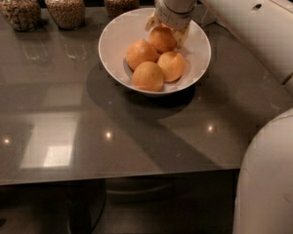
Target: Pick orange from white bowl
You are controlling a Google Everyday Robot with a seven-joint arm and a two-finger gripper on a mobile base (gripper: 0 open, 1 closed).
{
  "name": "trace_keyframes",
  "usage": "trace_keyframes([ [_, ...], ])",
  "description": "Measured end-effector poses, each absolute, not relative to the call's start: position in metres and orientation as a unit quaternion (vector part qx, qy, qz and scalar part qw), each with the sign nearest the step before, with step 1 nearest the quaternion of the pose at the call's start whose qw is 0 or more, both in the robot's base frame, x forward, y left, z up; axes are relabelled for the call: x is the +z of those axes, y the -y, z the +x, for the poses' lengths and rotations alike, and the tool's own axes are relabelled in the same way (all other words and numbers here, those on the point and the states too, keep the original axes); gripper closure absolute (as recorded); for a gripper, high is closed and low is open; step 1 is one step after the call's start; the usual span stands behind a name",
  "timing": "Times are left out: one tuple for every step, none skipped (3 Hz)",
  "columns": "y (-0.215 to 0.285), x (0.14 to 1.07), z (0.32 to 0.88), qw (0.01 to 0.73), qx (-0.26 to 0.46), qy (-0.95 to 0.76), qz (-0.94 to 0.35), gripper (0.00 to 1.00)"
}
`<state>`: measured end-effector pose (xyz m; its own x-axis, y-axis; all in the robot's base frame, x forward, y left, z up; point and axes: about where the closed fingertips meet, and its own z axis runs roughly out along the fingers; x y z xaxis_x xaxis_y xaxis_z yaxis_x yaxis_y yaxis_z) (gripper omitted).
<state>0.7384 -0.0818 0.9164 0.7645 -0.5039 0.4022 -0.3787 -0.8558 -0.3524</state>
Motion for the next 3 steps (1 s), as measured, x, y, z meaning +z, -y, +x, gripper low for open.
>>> trace_keyframes([
  [0.0822,0.9089,0.7393,0.115,-0.242,-0.234,-0.935,0.38],
  [0.0808,0.9049,0.7375,0.111,-0.237,-0.23,-0.937,0.57],
  [0.0765,0.9101,0.7336,0.116,-0.238,-0.226,-0.937,0.81],
])
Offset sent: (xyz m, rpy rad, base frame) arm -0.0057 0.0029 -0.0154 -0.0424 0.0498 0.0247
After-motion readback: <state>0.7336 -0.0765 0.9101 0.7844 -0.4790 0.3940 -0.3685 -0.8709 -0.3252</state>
